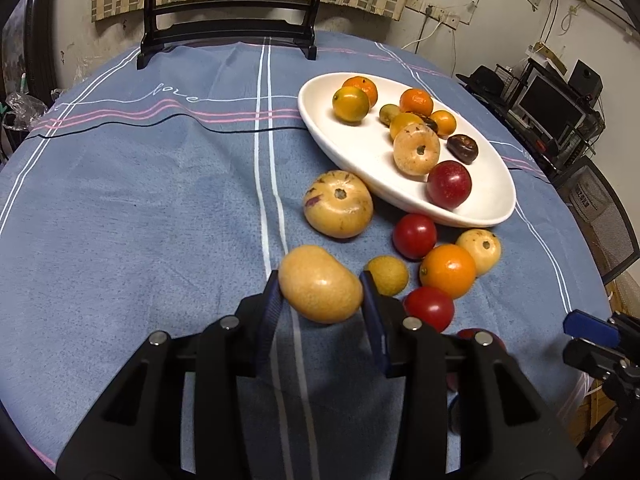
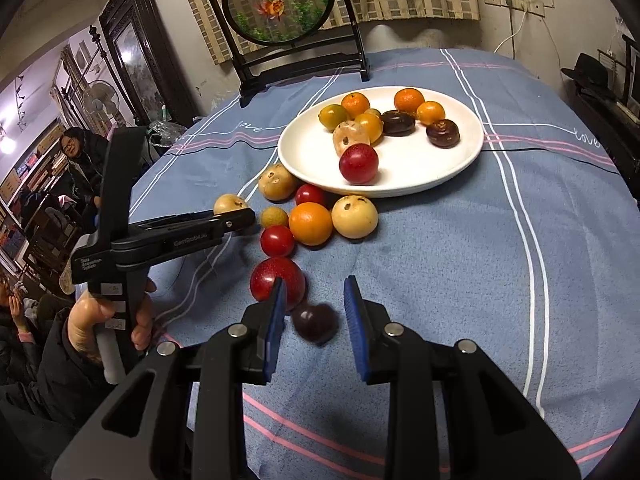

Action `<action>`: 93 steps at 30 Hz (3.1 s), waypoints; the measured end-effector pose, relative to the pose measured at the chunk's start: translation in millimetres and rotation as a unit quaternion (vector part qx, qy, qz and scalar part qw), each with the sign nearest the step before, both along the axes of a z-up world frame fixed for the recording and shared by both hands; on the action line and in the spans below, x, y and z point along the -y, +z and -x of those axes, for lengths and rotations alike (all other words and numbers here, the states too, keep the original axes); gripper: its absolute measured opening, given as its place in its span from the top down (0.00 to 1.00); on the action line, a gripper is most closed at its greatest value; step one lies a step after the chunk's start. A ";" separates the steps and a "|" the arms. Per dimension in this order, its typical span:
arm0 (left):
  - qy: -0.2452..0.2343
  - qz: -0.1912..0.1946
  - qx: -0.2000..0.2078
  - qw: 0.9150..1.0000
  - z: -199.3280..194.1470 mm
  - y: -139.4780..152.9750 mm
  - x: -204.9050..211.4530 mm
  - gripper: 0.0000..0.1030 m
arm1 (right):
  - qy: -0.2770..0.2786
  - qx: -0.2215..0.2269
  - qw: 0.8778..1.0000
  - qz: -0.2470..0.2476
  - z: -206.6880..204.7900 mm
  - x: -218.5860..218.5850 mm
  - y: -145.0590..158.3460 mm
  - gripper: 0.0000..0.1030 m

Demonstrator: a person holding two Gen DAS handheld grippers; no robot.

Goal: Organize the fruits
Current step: 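Grasp a dark plum with the right tool while the left tool grasps an oval tan fruit, then carry both held fruits onto the white plate and open both tools, then grasp a red plum with the right tool while the left tool grasps a spotted tan fruit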

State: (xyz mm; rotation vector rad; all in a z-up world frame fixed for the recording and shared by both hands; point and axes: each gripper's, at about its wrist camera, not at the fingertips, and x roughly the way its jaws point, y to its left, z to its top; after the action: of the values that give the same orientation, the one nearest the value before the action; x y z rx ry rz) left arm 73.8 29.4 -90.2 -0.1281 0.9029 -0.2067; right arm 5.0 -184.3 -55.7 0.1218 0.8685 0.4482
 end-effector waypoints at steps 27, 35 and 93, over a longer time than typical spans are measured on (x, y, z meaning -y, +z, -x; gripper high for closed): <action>-0.020 0.004 0.054 0.998 24.3 57.5 -3.7 0.62 | 0.036 -0.048 0.998 0.026 5.8 -10.6 -24.8 0.71; -0.025 0.011 0.061 0.998 26.5 63.0 -1.8 0.62 | 0.041 -0.029 0.994 0.094 -4.6 -38.8 -41.7 0.71; 0.021 -0.023 0.048 0.998 56.3 40.8 -21.2 0.21 | 0.005 -0.033 0.999 0.001 -8.8 -11.3 -7.1 0.34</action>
State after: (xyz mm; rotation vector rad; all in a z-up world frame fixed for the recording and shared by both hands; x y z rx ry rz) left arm 17.4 50.6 -49.4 -0.0930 0.8078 -0.1515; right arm 13.8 -173.0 -62.8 0.1309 0.9352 0.4556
